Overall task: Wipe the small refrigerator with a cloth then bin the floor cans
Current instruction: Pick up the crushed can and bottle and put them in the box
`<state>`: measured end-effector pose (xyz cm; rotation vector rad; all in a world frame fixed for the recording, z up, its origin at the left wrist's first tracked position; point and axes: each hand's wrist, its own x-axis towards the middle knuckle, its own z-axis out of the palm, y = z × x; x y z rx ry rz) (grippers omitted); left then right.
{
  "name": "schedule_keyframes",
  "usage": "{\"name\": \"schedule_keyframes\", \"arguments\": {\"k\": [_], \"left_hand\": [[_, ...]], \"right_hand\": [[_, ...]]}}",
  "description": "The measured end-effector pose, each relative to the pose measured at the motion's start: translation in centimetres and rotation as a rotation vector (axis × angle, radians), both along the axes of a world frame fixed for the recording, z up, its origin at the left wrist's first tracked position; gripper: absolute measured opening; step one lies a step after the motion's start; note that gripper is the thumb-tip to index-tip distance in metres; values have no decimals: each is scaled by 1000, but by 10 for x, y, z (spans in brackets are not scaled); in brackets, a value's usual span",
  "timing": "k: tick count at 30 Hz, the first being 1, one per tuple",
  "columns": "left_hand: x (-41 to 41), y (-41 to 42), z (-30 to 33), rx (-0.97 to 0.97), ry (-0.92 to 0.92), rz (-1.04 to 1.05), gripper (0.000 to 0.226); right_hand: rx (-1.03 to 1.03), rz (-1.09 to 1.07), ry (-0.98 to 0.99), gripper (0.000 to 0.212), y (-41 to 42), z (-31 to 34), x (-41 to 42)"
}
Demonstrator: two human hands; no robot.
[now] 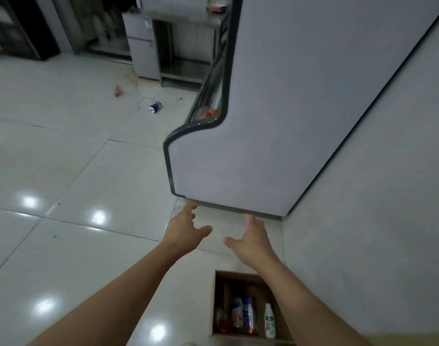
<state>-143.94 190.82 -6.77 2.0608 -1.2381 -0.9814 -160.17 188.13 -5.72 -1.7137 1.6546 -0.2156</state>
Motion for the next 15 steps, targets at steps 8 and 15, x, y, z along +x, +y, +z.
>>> {"name": "schedule_keyframes", "arguments": {"k": [8,15], "left_hand": [[45,52,85,-111,-75,161,72],[120,86,124,-203,-100,296,71]], "right_hand": [[-93,208,-5,87,13,70,50],[-173,337,-25,90,20,111,126]]}}
